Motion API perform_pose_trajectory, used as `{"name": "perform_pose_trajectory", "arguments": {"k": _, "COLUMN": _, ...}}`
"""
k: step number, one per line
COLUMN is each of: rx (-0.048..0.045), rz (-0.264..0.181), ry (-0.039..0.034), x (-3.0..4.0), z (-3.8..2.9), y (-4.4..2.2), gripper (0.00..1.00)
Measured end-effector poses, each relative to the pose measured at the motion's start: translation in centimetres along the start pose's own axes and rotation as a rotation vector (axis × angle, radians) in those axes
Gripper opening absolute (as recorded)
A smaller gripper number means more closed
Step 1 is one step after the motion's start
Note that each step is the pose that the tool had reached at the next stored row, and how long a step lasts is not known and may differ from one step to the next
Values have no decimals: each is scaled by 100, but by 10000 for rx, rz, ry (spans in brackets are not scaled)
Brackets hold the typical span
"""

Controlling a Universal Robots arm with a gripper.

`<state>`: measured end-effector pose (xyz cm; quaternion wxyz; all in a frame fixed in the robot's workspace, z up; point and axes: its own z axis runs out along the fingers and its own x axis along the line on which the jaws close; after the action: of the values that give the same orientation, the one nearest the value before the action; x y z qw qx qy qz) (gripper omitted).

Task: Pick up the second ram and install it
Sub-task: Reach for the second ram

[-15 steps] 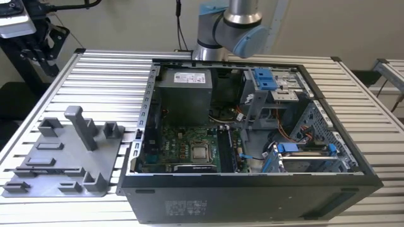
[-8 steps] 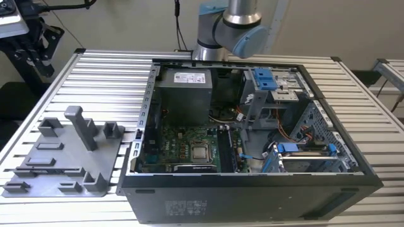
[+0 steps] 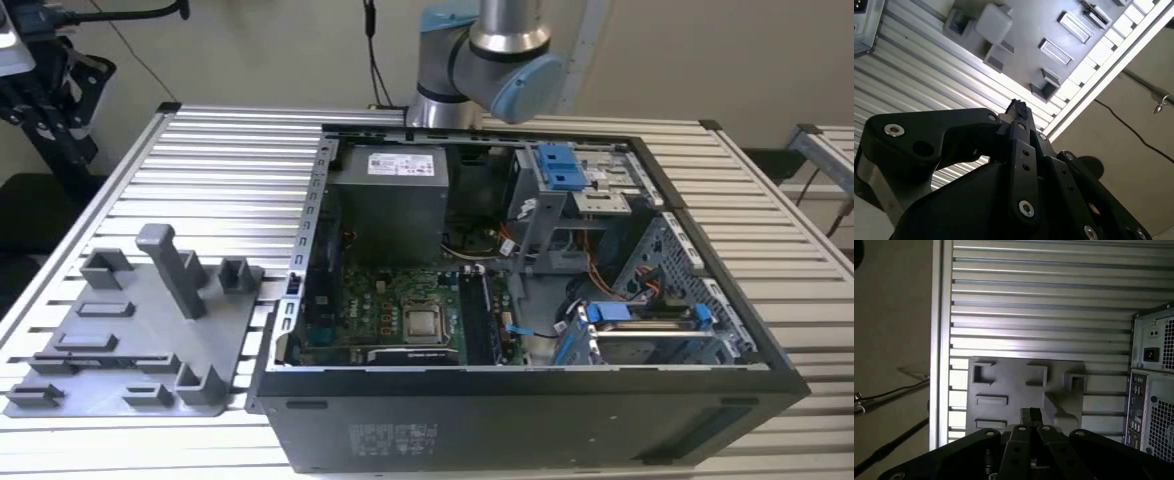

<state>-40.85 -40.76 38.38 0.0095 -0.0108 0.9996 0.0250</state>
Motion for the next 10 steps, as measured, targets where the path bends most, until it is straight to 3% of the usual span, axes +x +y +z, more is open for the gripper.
{"name": "perform_pose_trajectory", "arguments": {"k": 6, "rx": -2, "rz": 0, "ry": 0, "x": 90, "z": 3, "y": 2, "gripper": 11}}
{"name": "perform_pose_trajectory", "arguments": {"k": 10, "rx": -2, "rz": -2, "ry": 0, "x": 100, "z": 4, "y": 2, "gripper": 11}}
